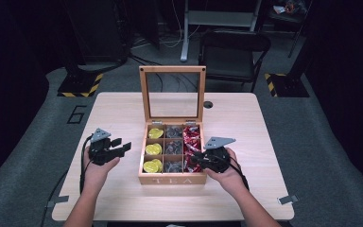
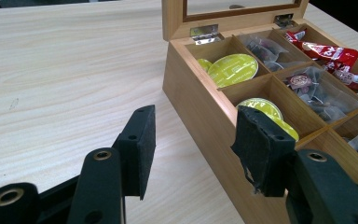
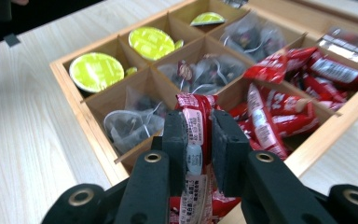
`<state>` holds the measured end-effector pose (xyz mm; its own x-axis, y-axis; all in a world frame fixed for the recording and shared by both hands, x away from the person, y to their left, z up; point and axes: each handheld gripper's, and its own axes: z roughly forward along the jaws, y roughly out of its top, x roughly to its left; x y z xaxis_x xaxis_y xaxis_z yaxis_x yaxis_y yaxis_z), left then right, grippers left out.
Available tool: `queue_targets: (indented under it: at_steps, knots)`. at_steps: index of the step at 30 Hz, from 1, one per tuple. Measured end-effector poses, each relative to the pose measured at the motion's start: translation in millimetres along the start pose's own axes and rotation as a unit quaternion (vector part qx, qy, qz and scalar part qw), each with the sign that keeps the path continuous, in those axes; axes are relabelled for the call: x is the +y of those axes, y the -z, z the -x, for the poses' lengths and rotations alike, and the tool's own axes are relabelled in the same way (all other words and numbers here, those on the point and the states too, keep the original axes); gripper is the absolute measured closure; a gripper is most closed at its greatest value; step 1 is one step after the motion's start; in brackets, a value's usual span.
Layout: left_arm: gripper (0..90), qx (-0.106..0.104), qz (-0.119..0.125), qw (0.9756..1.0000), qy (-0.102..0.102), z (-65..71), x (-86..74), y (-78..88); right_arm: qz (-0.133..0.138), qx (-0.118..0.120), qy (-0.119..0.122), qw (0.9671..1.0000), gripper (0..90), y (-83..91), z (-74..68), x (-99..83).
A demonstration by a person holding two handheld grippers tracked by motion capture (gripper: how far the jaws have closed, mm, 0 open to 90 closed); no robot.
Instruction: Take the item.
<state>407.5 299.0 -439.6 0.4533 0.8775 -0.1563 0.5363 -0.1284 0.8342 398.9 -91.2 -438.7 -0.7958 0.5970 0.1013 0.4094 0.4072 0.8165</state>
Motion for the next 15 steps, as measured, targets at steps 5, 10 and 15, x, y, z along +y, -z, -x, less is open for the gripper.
queue_targets:
  at_steps: [5, 10, 15]
  knots:
    - [48.4, 0.001, 0.001, 1.0000, 0.001, 0.2, 0.0, -0.1, 0.021, 0.000, -0.006, 0.9998, 76.4, 10.4, 2.0, 4.9]
    - [48.4, 0.001, -0.001, 1.0000, -0.002, 0.7, 0.0, -0.6, 0.033, -0.009, -0.006, 0.9994, 76.4, 18.3, 4.5, 8.2]
    - [48.4, 0.001, -0.002, 1.0000, -0.001, 0.5, -0.4, -0.7, 0.043, -0.015, -0.011, 0.9989, 76.4, 25.7, 8.3, 9.8]
